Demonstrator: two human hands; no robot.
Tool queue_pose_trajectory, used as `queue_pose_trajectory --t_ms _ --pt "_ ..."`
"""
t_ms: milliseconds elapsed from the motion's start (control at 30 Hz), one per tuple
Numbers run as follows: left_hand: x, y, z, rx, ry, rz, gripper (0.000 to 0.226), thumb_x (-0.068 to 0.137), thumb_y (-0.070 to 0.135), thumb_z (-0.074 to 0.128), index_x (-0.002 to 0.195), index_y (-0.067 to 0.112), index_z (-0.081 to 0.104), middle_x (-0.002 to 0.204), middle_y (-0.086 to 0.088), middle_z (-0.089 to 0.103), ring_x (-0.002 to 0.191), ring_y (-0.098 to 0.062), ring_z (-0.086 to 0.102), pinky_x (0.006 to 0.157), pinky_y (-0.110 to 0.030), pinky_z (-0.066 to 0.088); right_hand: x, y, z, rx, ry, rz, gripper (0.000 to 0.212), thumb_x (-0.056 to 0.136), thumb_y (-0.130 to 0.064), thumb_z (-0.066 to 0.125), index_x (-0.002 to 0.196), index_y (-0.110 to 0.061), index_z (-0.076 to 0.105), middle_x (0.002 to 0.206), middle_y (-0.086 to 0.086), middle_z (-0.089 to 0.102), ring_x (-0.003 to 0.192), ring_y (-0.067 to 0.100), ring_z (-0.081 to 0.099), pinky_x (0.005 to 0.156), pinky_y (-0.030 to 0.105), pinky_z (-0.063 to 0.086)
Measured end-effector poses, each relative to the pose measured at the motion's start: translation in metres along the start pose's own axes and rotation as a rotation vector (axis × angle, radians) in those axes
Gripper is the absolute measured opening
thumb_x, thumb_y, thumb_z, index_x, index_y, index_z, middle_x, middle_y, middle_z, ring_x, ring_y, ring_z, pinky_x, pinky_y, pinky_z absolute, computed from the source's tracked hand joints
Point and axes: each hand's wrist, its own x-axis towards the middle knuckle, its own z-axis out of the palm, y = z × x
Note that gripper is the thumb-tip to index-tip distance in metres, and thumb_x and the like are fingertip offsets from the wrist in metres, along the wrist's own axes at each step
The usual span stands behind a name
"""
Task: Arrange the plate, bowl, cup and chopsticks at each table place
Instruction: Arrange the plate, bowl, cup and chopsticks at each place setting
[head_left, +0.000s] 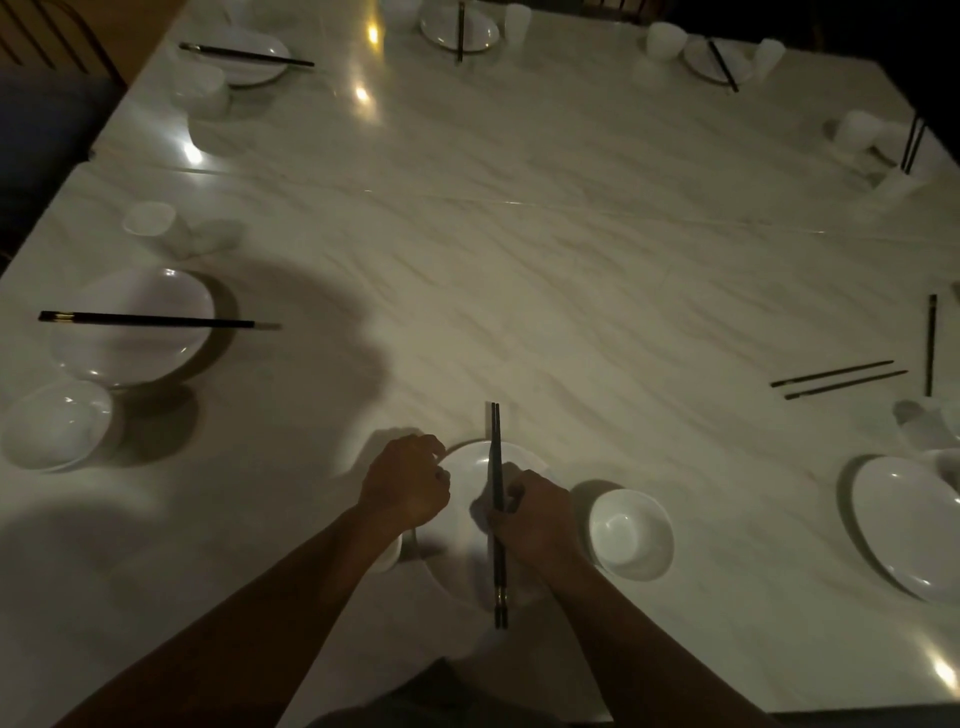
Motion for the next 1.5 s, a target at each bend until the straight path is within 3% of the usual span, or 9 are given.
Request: queue_pose_trajectory --t_ms 133,233,333,567,867,1033,1267,1433,1500 --pt "0.005 0.015 0.002 -0.040 0.031 0.029 0.034 0.087 0.028 0.061 0.119 0.020 0.061 0.121 0.000 0.063 0.112 -0.019 0.057 0.098 -0.033 0.047 0.007 0.010 -0.020 -0.086 0.038 -0.059 0.026 0.081 -0.045 0.070 0.091 -0.022 0.065 0.084 -0.007 0.066 0.077 0.009 0.064 0.068 0.023 0.051" --pt "0.013 0.033 0.006 -0.040 0.051 0.071 0.033 0.085 0.024 0.062 0.118 0.019 0.062 0.117 -0.002 0.064 0.108 -0.021 0.059 0.097 -0.034 0.047 0.012 0.023 -0.046 -0.216 0.030 -0.148 0.029 0.084 -0.032 0.067 0.109 -0.017 0.064 0.103 0.000 0.062 0.094 0.016 0.062 0.077 0.021 0.046" --pt "0.019 0.058 0.012 -0.036 0.094 0.117 0.030 0.082 0.023 0.063 0.112 0.016 0.064 0.111 -0.005 0.064 0.104 -0.026 0.061 0.092 -0.037 0.049 0.019 0.046 -0.080 -0.239 0.088 -0.186 0.034 0.082 -0.031 0.058 0.110 -0.014 0.066 0.108 0.006 0.061 0.099 0.025 0.061 0.082 0.030 0.048" --pt "0.034 0.142 0.044 -0.018 0.138 0.133 0.029 0.081 0.029 0.063 0.109 0.025 0.063 0.105 0.006 0.063 0.098 -0.018 0.063 0.093 -0.039 0.050 0.050 0.147 -0.172 -0.305 0.104 -0.091 0.034 0.086 -0.029 0.061 0.117 -0.016 0.064 0.117 0.006 0.060 0.109 0.027 0.058 0.092 0.037 0.050" --pt "0.080 0.312 0.154 0.047 0.233 0.120 0.035 0.083 0.032 0.064 0.116 0.021 0.062 0.105 -0.001 0.065 0.094 -0.023 0.064 0.084 -0.034 0.053 0.099 0.329 -0.290 -0.306 0.064 -0.156 0.033 0.084 -0.023 0.062 0.114 -0.010 0.068 0.111 0.014 0.065 0.105 0.032 0.061 0.094 0.033 0.047" --pt "0.066 0.415 0.224 0.006 0.139 0.098 0.040 0.076 0.038 0.058 0.110 0.019 0.066 0.099 -0.003 0.067 0.090 -0.027 0.066 0.080 -0.036 0.055 0.096 0.394 -0.360 -0.273 -0.006 -0.178 0.027 0.088 -0.022 0.057 0.113 -0.013 0.065 0.115 0.006 0.061 0.110 0.026 0.058 0.093 0.035 0.049" --pt "0.055 0.504 0.263 0.069 0.025 0.172 0.043 0.083 0.035 0.063 0.124 0.025 0.056 0.118 0.001 0.059 0.110 -0.022 0.058 0.093 -0.032 0.049 0.088 0.450 -0.434 -0.181 0.119 -0.166 0.030 0.084 -0.016 0.063 0.113 -0.019 0.069 0.111 0.001 0.066 0.103 0.017 0.063 0.086 0.018 0.043" --pt "0.070 0.549 0.273 0.057 -0.030 0.283 0.051 0.081 0.034 0.064 0.129 0.026 0.051 0.124 -0.001 0.055 0.115 -0.024 0.056 0.095 -0.034 0.048 0.066 0.474 -0.467 -0.117 0.359 -0.113 0.008 0.080 -0.011 0.067 0.083 -0.017 0.071 0.089 0.001 0.067 0.081 0.023 0.065 0.072 0.027 0.050" --pt "0.076 0.567 0.281 0.077 -0.027 0.332 0.055 0.081 0.035 0.063 0.132 0.025 0.048 0.127 -0.001 0.053 0.117 -0.024 0.055 0.096 -0.033 0.045 0.055 0.484 -0.478 -0.063 0.433 -0.100 0.009 0.080 -0.011 0.069 0.083 -0.019 0.069 0.087 -0.001 0.066 0.081 0.020 0.063 0.072 0.025 0.047"
